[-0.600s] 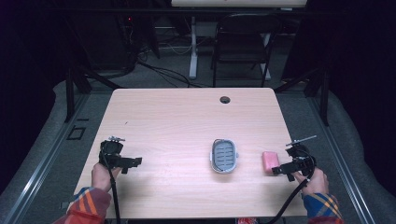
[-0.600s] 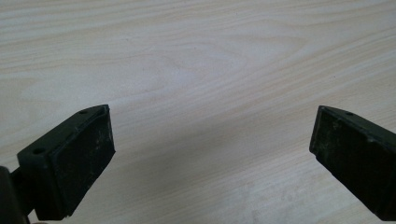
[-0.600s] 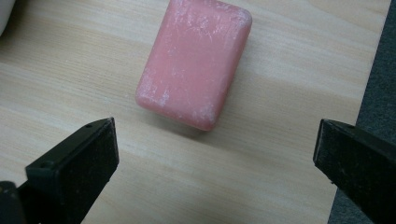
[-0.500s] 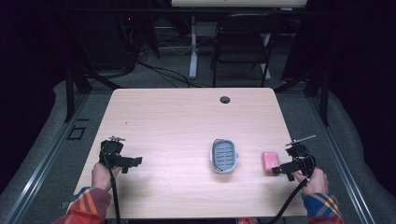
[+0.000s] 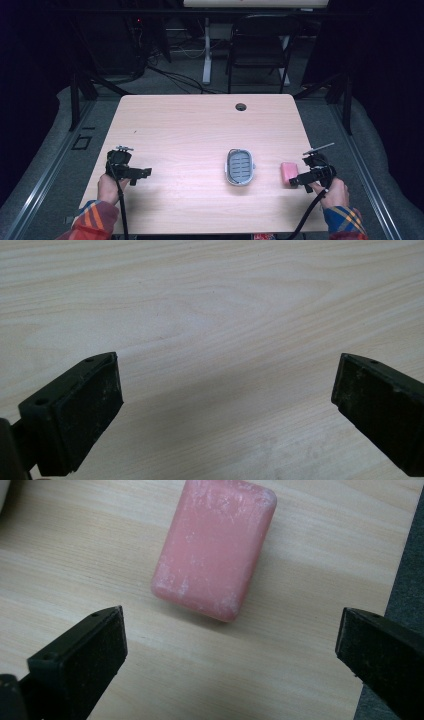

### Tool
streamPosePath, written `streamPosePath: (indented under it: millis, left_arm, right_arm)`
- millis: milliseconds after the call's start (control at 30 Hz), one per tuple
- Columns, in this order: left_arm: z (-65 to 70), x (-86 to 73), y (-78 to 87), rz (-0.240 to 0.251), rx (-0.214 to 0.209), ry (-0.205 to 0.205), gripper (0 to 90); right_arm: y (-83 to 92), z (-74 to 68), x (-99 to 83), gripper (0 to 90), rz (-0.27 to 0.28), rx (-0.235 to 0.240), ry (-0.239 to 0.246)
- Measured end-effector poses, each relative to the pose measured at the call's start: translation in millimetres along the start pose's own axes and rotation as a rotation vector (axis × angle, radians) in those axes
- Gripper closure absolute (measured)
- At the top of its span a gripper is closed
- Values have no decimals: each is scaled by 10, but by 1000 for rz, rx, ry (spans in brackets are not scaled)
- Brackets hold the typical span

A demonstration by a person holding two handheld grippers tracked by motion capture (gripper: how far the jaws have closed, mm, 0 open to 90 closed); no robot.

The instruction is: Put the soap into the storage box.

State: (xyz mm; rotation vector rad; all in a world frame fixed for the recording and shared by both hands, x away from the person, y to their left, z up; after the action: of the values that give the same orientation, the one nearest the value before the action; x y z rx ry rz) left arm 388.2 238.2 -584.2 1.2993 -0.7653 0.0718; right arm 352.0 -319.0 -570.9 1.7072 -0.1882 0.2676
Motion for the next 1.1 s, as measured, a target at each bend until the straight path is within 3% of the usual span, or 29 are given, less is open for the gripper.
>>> streamPosePath:
  millis: [233,633,1100]
  left_arm:
    - [6,-6,4,-2,0,3,0]
    - [21,-2,-21,-9,-5,-13,0]
    - [22,2,-33,-9,-9,-10,0]
  right_arm:
    - [-5,-67,18,17,4,-2,-35]
    - [-25,-124,69,2,-43,-12,-5]
    - [-163,-223,205,0,-59,-8,-33]
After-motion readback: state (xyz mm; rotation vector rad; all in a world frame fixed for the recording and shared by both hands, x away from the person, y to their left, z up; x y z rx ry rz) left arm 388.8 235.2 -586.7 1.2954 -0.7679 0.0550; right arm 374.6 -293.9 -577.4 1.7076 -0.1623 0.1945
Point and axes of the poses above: each handheld gripper's, and its own axes: y roughly backward along the jaws, x roughly out of its top, z roughly to its right, the point moved 6 cm from there along -y, roughly forward along the jaws, and after that the axes turned 10 degrees about -y, right-handed, at the moved point
